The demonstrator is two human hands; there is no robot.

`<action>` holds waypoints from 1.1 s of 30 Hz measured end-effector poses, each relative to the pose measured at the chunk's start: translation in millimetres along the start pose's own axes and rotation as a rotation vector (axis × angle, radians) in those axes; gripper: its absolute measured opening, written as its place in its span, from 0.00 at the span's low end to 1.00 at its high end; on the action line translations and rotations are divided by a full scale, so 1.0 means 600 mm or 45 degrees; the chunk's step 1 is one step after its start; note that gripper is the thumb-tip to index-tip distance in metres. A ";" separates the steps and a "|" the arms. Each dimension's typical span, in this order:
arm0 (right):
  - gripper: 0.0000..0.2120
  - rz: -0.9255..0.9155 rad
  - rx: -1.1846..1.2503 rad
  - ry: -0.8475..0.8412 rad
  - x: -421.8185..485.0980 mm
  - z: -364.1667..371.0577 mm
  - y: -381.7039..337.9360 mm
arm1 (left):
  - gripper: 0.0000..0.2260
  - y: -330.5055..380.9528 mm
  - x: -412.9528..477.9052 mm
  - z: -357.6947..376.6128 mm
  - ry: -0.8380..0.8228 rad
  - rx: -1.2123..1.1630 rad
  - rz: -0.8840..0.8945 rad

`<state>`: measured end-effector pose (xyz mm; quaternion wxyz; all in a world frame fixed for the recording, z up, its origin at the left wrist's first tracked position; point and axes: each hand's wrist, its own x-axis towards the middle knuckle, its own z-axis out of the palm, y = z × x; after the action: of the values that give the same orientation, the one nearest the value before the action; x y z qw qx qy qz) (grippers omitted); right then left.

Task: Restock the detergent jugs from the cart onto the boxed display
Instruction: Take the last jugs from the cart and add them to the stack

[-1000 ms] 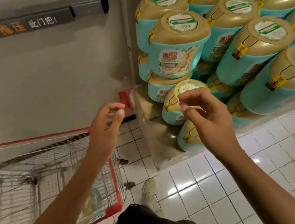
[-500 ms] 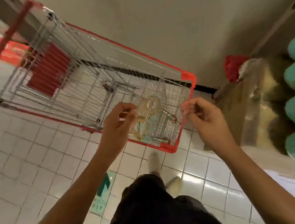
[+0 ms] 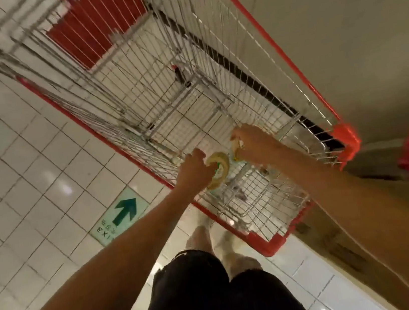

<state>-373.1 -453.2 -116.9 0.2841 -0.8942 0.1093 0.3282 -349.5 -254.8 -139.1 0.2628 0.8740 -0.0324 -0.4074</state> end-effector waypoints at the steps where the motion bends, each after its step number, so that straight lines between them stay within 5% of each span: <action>1: 0.24 0.002 -0.121 -0.089 0.040 0.007 0.015 | 0.30 -0.004 0.033 0.025 -0.038 0.047 -0.069; 13: 0.64 0.233 -0.898 -0.565 0.345 0.162 0.190 | 0.63 -0.127 0.287 0.350 -0.093 0.381 -0.484; 19: 0.59 0.201 -1.150 -0.515 0.393 0.203 0.208 | 0.54 -0.175 0.380 0.342 0.185 0.410 -0.236; 24: 0.61 -0.107 -1.218 -0.524 0.417 0.181 0.232 | 0.58 -0.208 0.427 0.274 0.000 0.380 -0.085; 33: 0.62 -0.342 -1.196 -0.490 0.444 0.198 0.233 | 0.62 -0.234 0.437 0.227 -0.129 0.198 -0.294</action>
<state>-286.0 -500.4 -424.8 -0.0930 -0.8549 -0.2195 0.4607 -296.4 -263.8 -461.5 0.1438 0.8680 0.0235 -0.4747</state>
